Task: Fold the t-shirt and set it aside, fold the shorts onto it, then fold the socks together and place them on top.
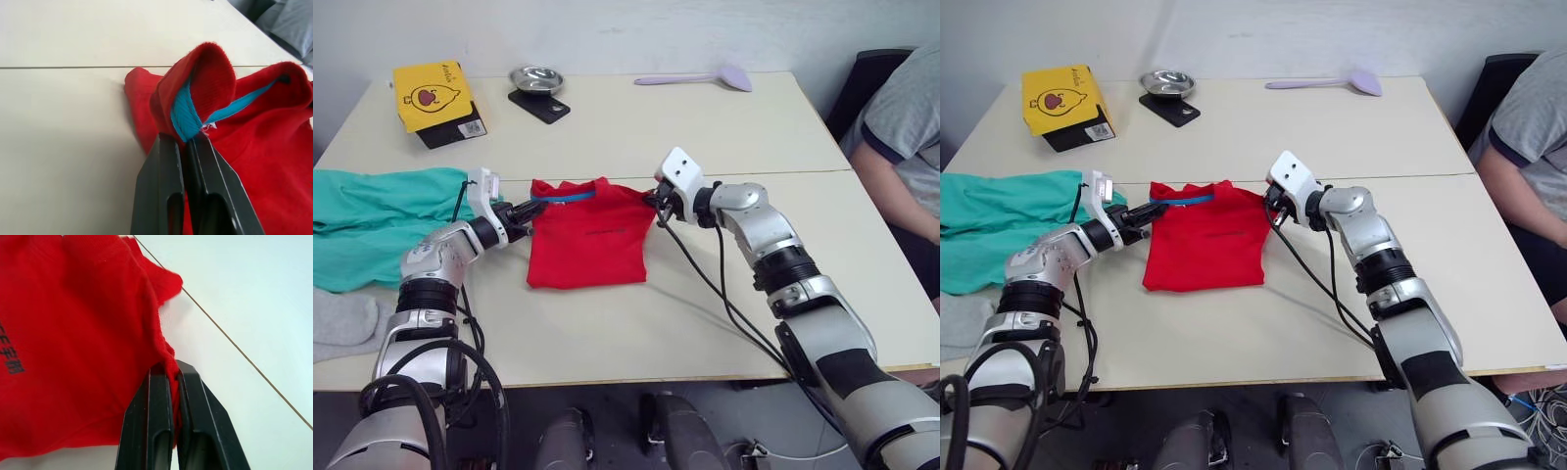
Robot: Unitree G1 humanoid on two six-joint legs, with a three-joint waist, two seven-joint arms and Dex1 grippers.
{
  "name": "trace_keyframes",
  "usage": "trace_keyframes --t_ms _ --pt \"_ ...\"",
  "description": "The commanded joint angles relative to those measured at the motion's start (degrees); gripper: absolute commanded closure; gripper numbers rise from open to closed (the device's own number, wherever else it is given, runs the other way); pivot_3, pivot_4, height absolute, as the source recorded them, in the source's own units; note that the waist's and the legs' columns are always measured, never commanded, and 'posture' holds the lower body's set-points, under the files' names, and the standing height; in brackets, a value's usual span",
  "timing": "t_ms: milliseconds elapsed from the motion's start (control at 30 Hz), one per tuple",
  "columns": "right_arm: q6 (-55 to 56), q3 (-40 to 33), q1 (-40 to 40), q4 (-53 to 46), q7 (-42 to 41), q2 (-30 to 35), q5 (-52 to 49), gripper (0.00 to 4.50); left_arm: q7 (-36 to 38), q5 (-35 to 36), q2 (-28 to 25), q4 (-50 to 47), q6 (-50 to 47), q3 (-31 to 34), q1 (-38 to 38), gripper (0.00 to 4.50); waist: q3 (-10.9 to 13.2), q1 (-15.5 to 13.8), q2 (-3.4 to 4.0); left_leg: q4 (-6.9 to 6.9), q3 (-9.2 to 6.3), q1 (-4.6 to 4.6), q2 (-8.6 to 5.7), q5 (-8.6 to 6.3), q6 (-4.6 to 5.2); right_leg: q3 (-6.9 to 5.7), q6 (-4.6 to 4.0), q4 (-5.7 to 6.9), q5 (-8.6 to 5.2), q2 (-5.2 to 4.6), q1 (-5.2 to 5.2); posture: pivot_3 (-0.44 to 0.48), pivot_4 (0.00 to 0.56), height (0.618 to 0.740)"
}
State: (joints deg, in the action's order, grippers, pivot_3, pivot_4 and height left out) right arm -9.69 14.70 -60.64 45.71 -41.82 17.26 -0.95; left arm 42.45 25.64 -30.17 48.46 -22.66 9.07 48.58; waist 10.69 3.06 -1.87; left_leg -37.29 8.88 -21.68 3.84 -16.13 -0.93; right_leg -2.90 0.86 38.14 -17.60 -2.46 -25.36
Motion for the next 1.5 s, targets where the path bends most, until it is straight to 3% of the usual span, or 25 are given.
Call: trace_keyframes --t_ms 33,167,333,400,433,567,733,867,1033,1133,1233,1333,1500 --pt "2.6 -2.6 -1.6 2.5 2.3 -0.8 0.5 3.74 -0.7 -1.3 0.2 1.0 3.3 2.0 1.6 3.90 0.0 0.2 0.00 0.00 0.01 -0.01 0.00 0.00 0.00 0.00 0.00 0.00 0.00 0.00 -0.01 0.000 0.150 0.740" --pt "5.0 -3.1 0.9 -1.1 1.8 1.0 1.6 2.35 -3.1 -3.4 0.2 -2.9 11.1 3.1 -0.6 2.71 0.0 0.4 0.00 -0.01 0.08 -0.02 0.02 0.02 -0.03 0.07 0.00 0.10 0.00 0.01 -0.10 0.000 0.150 0.740" --pt "10.5 -5.7 6.1 -12.6 -5.2 6.0 -2.0 0.66 -0.4 -6.7 -3.0 -16.6 19.1 2.3 -10.2 1.08 0.0 0.4 0.00 0.03 0.10 0.00 0.02 0.03 -0.06 0.10 0.00 0.13 0.00 0.00 -0.10 0.000 0.150 0.740" --pt "12.2 -5.8 9.9 -19.6 -11.1 7.9 -4.6 0.04 3.0 -7.4 -4.8 -22.8 22.9 1.9 -15.3 1.06 0.0 0.5 0.00 0.11 0.11 0.03 0.03 0.02 -0.07 0.12 0.00 0.08 0.00 0.02 -0.10 0.000 0.150 0.740" --pt "12.7 -5.5 12.0 -23.3 -14.2 8.7 -6.3 0.04 4.6 -6.0 -5.1 -26.1 23.5 2.7 -17.5 1.06 0.0 0.4 0.00 0.14 0.12 0.05 0.04 0.02 -0.09 0.12 0.00 0.07 0.00 0.04 -0.10 0.000 0.150 0.740" --pt "13.4 -3.0 20.6 -36.2 -23.5 10.0 -11.5 0.00 15.4 -5.5 -9.3 -37.2 29.9 1.0 -27.2 0.01 0.0 0.2 0.00 0.15 0.08 0.06 0.09 0.02 -0.10 0.08 0.00 0.01 0.00 0.06 -0.06 0.000 0.150 0.740" --pt "20.8 2.4 27.6 -39.7 -25.4 9.3 -7.2 0.00 21.6 -7.4 -13.4 -44.8 33.7 -0.7 -37.0 0.01 0.0 0.2 0.00 0.24 0.10 0.32 0.05 -0.01 -0.04 0.12 0.00 0.03 0.01 0.03 0.12 0.000 0.150 0.740" --pt "23.4 3.6 28.2 -35.9 -18.5 6.2 -1.4 0.00 18.8 -15.4 -13.3 -42.5 40.8 -3.8 -38.5 0.01 0.0 0.1 -0.01 0.23 0.06 0.31 0.04 -0.09 0.13 0.10 -0.04 0.01 0.04 0.02 0.13 0.000 0.150 0.740" --pt "26.8 4.3 25.7 -28.5 -11.2 3.5 5.4 0.00 11.9 -20.1 -9.8 -39.9 39.9 -5.8 -36.6 0.01 0.0 0.0 -0.03 0.22 0.05 0.29 0.02 -0.09 0.13 0.10 -0.05 -0.02 0.04 0.00 0.14 0.000 0.150 0.740" --pt "27.4 6.0 24.6 -25.5 -10.9 3.7 8.1 0.62 8.9 -23.5 -9.1 -37.3 38.3 -7.5 -35.0 0.00 0.0 0.0 -0.03 0.22 0.06 0.26 0.03 -0.09 0.11 0.10 -0.05 -0.07 0.04 -0.01 0.13 0.000 0.150 0.740" --pt "27.4 6.5 24.1 -24.0 -10.4 3.7 9.5 1.66 7.1 -25.7 -9.0 -34.9 37.2 -8.9 -32.8 0.62 0.0 0.0 -0.03 0.20 0.06 0.32 0.02 -0.09 0.13 0.10 -0.04 -0.05 0.05 -0.01 0.20 0.000 0.150 0.740" --pt "27.1 6.2 23.6 -23.2 -8.5 3.5 10.7 2.73 7.0 -24.2 -8.5 -34.4 34.5 -9.2 -31.4 1.54 0.0 0.0 -0.03 0.22 0.03 0.53 0.03 -0.17 0.27 0.07 -0.04 -0.06 0.05 -0.01 0.41 0.000 0.150 0.740" --pt "24.3 5.6 26.4 -28.3 -12.8 5.7 7.3 4.49 14.6 -19.0 -10.4 -39.7 30.7 -10.7 -34.9 3.16 0.0 0.1 -0.03 0.23 -0.01 0.52 0.05 -0.12 0.17 0.04 -0.04 -0.06 0.05 0.00 0.44 0.000 0.150 0.740"
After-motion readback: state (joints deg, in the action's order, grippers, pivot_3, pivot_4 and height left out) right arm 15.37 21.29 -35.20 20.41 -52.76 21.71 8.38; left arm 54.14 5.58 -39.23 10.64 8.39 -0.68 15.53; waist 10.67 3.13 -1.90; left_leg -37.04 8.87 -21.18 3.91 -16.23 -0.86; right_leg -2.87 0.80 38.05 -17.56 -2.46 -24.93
